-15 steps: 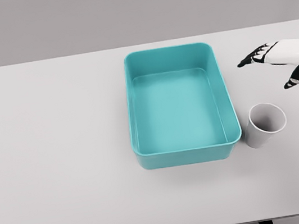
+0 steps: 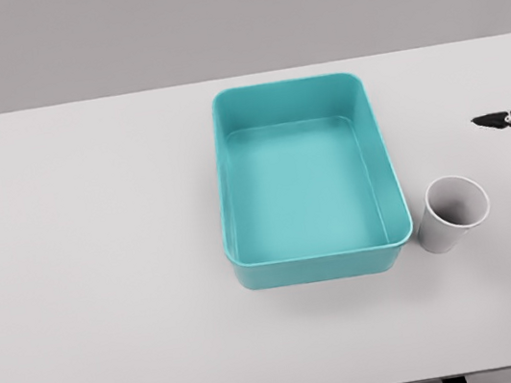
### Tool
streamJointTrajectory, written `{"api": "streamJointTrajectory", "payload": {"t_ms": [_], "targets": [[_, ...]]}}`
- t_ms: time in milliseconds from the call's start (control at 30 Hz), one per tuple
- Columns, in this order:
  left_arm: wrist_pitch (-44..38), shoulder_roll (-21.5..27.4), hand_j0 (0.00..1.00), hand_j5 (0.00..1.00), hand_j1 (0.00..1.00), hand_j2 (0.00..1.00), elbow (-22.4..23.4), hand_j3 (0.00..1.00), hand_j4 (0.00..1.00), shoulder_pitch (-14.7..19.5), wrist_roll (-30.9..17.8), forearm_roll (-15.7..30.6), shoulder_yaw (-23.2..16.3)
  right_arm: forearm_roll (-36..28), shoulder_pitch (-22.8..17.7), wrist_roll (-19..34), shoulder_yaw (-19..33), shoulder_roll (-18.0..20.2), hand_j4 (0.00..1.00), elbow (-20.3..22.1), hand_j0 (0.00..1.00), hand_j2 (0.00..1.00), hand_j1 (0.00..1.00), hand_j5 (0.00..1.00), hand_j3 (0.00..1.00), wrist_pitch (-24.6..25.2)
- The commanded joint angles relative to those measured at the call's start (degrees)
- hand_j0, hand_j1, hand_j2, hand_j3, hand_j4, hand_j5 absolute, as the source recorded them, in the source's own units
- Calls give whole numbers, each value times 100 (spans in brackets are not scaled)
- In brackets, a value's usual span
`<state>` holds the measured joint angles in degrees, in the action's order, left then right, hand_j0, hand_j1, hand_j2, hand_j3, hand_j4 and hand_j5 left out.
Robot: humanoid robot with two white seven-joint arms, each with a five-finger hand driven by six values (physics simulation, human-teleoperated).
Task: Put the paper cup into the basket with your right arm
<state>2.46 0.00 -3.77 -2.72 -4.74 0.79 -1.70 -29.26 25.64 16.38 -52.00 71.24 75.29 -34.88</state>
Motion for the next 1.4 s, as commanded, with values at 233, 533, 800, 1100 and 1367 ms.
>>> {"api": "streamJointTrajectory", "payload": {"t_ms": [233,533,800,1100,1367], "targets": [[0,0,100,100,100,100,-1,100,100,0,-1,0,-5,-607,-683,-873,14,-242,100,-41,100,100,100,100,100,-12],[0,0,100,100,100,100,-1,100,100,0,-1,0,-5,-555,-1237,-882,58,-444,100,12,100,100,100,100,100,-12],[0,0,100,100,100,100,-1,100,100,0,-1,0,3,-555,-1404,-873,409,-515,100,91,100,100,100,100,100,-12],[0,0,100,100,100,100,-1,100,100,0,-1,0,-5,-607,-1448,-979,1271,-58,100,785,100,100,100,100,100,-12],[0,0,100,100,100,100,-1,100,100,0,-1,0,-5,430,-1448,-935,2440,259,100,1093,100,100,100,100,100,-12]]}}
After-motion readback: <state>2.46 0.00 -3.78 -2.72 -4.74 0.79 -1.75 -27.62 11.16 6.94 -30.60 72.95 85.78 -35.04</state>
